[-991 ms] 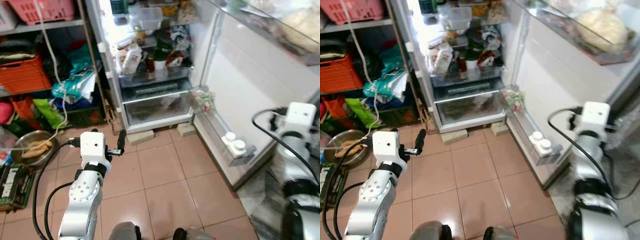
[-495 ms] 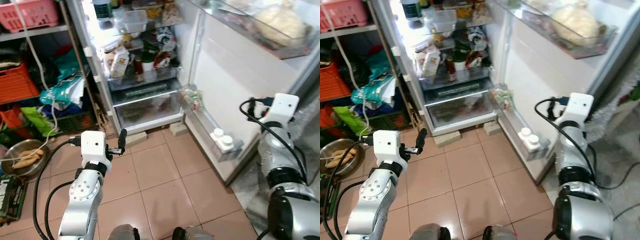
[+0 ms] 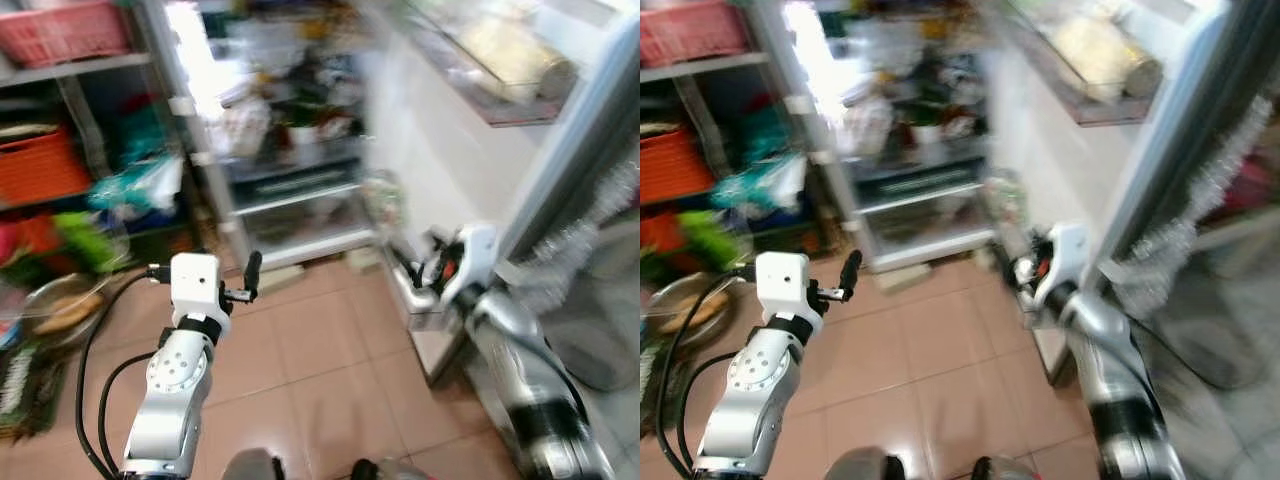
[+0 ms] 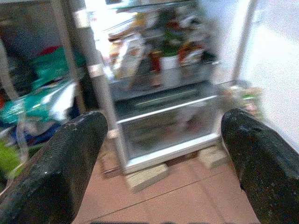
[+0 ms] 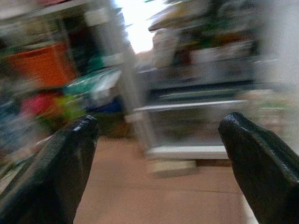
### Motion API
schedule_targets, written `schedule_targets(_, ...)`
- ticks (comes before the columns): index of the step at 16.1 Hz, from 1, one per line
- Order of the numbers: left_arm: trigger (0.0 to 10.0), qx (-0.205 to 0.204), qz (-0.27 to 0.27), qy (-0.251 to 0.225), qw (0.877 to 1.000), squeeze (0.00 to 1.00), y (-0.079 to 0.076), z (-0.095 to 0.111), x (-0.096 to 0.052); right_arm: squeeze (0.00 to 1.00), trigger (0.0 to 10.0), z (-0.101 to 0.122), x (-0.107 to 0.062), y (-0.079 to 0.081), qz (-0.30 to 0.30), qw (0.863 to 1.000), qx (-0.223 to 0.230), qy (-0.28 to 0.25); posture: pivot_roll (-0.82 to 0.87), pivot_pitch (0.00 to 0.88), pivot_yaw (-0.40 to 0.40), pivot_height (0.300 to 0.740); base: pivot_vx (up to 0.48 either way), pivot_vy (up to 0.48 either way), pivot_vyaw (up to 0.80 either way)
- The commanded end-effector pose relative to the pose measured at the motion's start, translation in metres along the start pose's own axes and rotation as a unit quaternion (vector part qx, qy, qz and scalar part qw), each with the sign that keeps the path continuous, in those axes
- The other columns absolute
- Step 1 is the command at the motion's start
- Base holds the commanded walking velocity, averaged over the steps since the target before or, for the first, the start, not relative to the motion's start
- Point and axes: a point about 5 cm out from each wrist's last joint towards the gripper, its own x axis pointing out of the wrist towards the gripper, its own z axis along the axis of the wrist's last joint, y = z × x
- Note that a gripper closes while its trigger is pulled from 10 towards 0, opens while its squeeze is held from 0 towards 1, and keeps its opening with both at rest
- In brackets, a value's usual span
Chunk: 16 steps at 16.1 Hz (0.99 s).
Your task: Restocking fridge
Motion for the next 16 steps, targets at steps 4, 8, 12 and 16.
schedule_targets(4, 10.0, -0.001, -0.002, -0.004, 1.000, 0.00, 0.003, 0.000, 0.002, 0.00, 10.0, -0.026, -0.048, 0.030, 0.158, 0.980, -0.041, 0.114, 0.07, 0.020, 0.038, 0.740, 0.000, 0.000, 0.00)
schedule_targets(8, 10.0, -0.001, -0.004, -0.002, 1.000, 0.00, 0.002, -0.001, 0.003, 0.00, 10.0, -0.047, -0.066, 0.021, 0.119, 0.970, -0.118, 0.178, 0.06, 0.017, 0.038, 0.740, 0.000, 0.000, 0.00)
schedule_targets(12, 10.0, 0.002, 0.009, 0.018, 1.000, 0.00, 0.005, -0.006, 0.002, 0.00, 10.0, -0.075, -0.092, -0.010, 0.020, 0.950, -0.143, 0.278, 0.06, 0.017, 0.037, 0.740, 0.000, 0.000, 0.00)
schedule_targets(16, 10.0, 0.005, 0.044, 0.075, 0.996, 0.00, 0.017, -0.023, -0.003, 0.00, 10.0, -0.064, -0.084, -0.046, -0.149, 0.945, -0.128, 0.263, 0.06, 0.018, 0.034, 0.740, 0.000, 0.000, 0.00)
